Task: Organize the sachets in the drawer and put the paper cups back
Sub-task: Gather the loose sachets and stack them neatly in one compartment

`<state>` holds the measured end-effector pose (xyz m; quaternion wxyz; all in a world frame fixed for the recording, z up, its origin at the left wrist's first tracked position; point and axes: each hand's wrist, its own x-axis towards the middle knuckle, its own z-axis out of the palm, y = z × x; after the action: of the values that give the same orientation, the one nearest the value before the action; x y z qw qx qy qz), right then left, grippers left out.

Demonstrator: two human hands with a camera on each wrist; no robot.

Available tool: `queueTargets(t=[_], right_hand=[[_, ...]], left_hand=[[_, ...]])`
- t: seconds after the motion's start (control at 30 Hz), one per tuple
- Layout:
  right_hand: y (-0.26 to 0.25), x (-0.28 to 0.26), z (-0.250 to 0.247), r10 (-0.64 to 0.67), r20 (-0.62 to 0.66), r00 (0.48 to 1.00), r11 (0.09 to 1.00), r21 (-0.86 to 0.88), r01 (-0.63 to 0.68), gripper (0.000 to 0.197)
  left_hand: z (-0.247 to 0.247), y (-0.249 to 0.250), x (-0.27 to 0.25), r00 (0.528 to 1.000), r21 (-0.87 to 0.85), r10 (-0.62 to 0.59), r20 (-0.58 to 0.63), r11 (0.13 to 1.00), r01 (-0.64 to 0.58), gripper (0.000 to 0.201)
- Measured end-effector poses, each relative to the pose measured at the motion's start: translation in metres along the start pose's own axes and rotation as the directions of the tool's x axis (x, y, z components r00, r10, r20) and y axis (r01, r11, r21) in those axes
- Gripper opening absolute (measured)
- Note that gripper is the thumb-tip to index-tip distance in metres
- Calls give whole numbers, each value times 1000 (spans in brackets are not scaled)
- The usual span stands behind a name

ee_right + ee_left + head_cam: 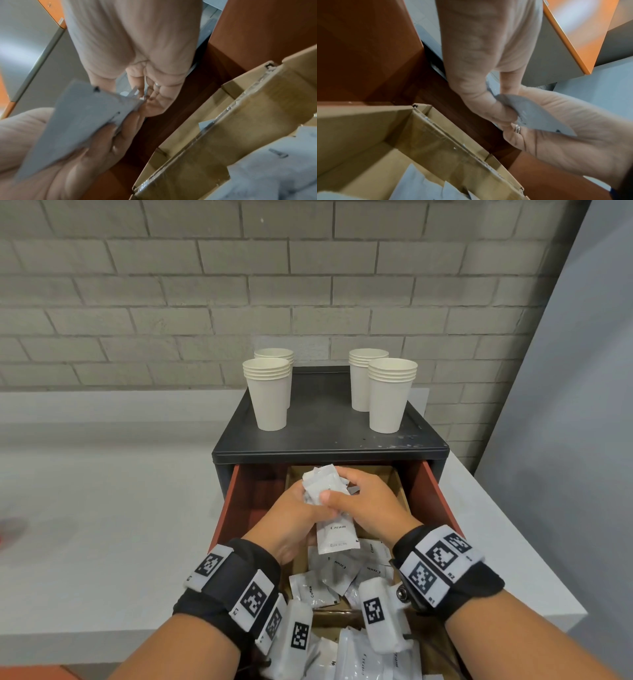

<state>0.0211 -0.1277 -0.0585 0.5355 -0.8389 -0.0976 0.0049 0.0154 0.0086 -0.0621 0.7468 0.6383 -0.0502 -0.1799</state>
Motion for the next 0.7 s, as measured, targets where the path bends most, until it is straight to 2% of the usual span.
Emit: queueTargets(t=[0.1, 0.2, 0.3, 0.47, 0.57, 0.7], right_hand=[[5, 4, 1, -3, -33, 999, 995, -97, 0, 43], [5, 6, -2, -6, -89, 996, 992, -123, -5, 37], [5, 6, -5, -16, -92, 996, 995, -99, 6, 31], [3, 4, -5, 14, -121, 993, 1000, 10, -13, 41], [2, 4, -6, 26, -127, 991, 999, 45, -21, 28], [2, 5, -6, 9, -141, 990, 999, -39, -15, 12]], left_hand=[[0, 0, 0, 999, -42, -25, 36, 999, 27, 50], [1, 2, 1, 998, -114, -47, 38, 992, 51, 40], [2, 4, 1, 998, -157, -61, -25, 986, 56, 25], [1, 5, 1, 994, -159, -47, -99, 987, 31, 29], [0, 6, 0, 990, -153, -44, -131, 988, 24, 26], [2, 6, -1, 991, -124, -39, -126, 992, 23, 25]])
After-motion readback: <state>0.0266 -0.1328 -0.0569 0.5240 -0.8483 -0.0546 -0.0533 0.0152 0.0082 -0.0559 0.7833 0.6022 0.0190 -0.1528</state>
